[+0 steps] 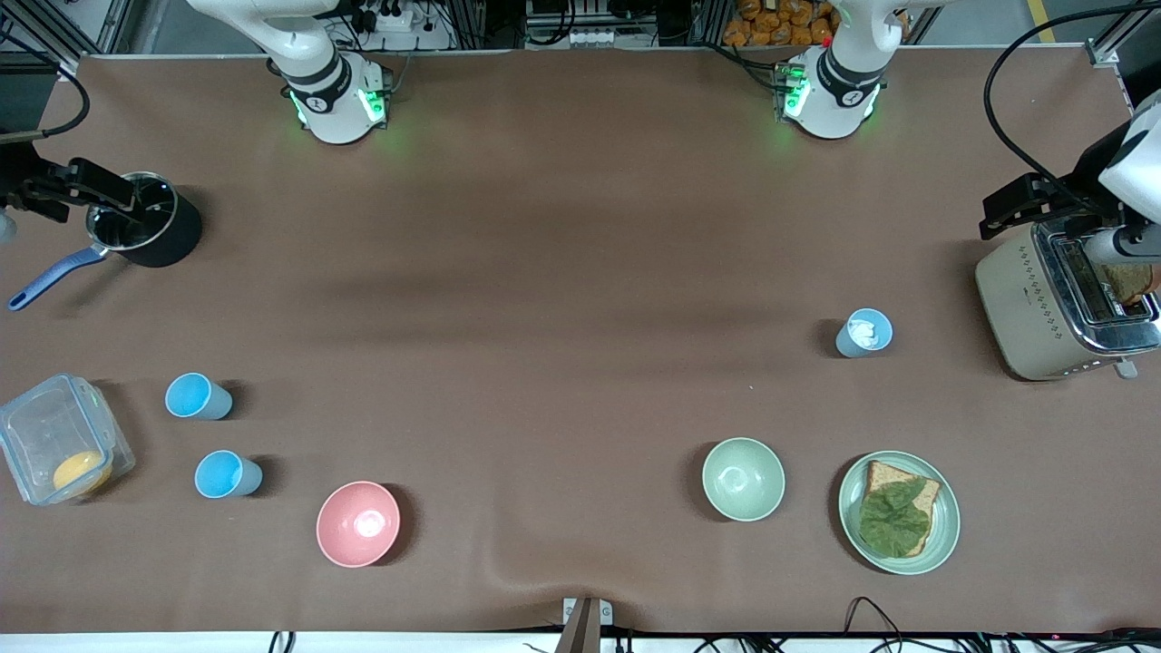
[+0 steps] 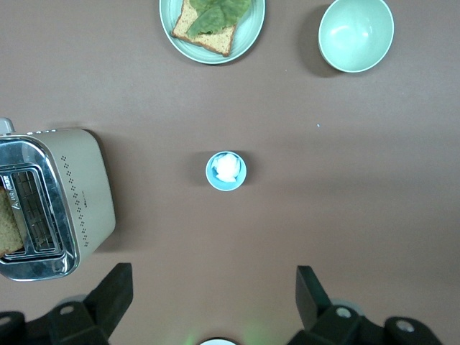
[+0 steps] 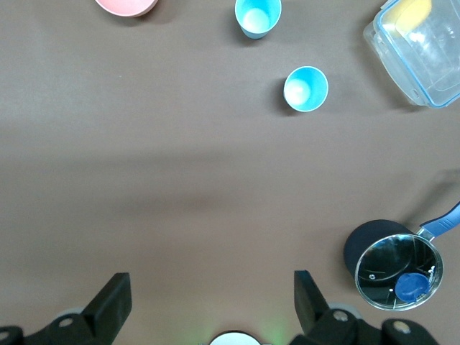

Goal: Stack blue cups with both arms
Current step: 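Reach the left gripper down to the blue cup beside the toaster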

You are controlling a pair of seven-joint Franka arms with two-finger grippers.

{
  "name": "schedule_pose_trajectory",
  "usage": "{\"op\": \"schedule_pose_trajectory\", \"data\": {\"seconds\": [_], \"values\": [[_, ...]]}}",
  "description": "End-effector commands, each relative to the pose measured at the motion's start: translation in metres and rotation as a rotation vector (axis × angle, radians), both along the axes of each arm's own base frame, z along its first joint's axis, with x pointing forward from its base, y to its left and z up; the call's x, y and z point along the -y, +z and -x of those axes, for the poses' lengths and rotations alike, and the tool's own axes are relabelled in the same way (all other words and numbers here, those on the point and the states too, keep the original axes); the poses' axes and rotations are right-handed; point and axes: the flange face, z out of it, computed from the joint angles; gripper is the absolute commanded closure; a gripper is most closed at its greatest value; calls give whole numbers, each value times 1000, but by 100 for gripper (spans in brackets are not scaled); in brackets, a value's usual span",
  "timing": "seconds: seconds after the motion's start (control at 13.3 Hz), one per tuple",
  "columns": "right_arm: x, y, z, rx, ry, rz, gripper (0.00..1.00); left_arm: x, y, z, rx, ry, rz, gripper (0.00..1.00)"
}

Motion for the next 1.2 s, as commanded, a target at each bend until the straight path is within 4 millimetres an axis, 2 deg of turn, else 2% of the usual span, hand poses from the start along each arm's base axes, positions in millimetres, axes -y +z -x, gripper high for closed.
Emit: {"op": "schedule_pose_trajectory", "data": {"seconds": [0.0,0.15,0.22,0.3,0.38,0.53,0.75,0.82,0.9,0.97,1.12], "values": [[8,-2,2,-13,-12,4,0,-1,9,3,-1,-20,17,0],[20,-3,2,-16,6,0,0,-3,8,3,-8,-15,11,0],[20,-4,2,-16,6,0,0,-1,6,2,-13,-19,10,0],[20,-4,2,-17,7,-1,0,-1,1,1,-26,-19,20,0],[20,-4,2,-17,7,-1,0,-4,-17,-1,-62,-19,19,0],[20,-5,2,-19,7,-2,0,-5,-68,-8,-107,-16,21,0],[22,-11,-2,-30,4,-1,0,-8,-171,14,-18,-4,8,0],[25,-23,-8,-49,3,13,0,-8,-206,21,17,-4,9,0],[38,-44,-17,-86,-19,9,0,-9,-241,28,45,-3,9,0],[62,-68,-27,-113,-31,-12,0,-10,-266,33,71,-6,7,0],[77,-112,-50,-125,15,-18,0,-15,-318,39,88,3,15,0]]}}
